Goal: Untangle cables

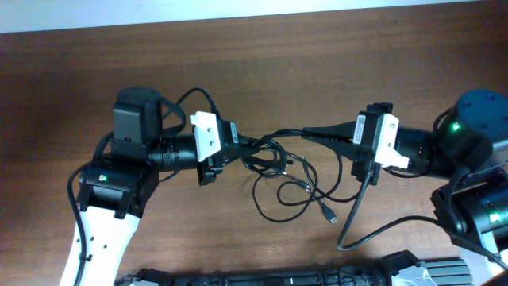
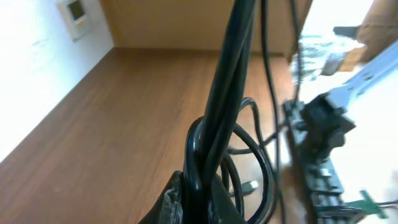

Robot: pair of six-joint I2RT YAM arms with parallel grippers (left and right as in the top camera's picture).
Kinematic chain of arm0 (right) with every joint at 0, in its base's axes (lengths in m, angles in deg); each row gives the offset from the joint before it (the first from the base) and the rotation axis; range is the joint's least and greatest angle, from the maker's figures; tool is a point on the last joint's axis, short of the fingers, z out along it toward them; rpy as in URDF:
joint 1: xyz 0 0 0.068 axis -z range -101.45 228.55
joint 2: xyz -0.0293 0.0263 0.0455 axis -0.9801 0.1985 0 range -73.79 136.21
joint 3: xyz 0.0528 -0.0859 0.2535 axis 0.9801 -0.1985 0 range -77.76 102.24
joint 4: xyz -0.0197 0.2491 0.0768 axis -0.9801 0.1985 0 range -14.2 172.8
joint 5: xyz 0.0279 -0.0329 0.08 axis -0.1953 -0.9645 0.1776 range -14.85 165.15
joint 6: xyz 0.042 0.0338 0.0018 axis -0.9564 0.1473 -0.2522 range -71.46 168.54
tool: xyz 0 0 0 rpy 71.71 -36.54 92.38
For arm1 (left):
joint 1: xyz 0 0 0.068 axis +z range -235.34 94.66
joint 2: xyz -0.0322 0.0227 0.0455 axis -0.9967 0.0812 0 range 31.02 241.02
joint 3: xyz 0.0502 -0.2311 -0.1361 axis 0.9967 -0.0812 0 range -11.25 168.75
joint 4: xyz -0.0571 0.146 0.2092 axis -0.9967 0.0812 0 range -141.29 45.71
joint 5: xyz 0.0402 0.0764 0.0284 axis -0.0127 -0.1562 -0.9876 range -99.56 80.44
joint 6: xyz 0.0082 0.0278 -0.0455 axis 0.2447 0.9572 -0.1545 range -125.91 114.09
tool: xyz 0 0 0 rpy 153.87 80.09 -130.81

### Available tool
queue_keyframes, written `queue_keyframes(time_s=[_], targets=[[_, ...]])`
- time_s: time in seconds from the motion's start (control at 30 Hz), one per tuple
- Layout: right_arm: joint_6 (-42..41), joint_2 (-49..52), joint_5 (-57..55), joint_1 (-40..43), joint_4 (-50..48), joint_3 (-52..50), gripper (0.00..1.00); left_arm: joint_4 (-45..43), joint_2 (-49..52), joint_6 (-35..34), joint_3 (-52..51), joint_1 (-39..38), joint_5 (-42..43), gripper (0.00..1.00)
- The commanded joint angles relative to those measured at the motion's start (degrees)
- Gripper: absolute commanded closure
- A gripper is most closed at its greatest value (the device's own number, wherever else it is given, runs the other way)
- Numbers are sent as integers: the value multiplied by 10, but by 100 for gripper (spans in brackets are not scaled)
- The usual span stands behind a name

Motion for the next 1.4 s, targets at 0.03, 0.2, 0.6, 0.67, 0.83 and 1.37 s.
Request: queue_keyframes(time_s=[0.03, 0.2, 0.6, 0.67, 0.83, 1.37], targets=[[-5, 1, -106, 2, 78, 5, 94, -46, -3, 2, 6, -1, -95, 100], [-5, 2, -173, 2, 176, 5, 7, -146, -2, 2, 6, -1, -122, 100], [-21, 20, -175, 2, 140, 5, 1, -214, -2, 61, 6, -96, -120, 100], [-21, 27, -175, 2, 141, 5, 1, -236, -2, 61, 6, -121, -120, 100], [-20, 40, -175, 2, 141, 5, 37, -254, -2, 61, 6, -159, -119, 100], [-109, 45, -249, 2, 63, 5, 96, -309, -9, -355, 6, -194, -498, 1]])
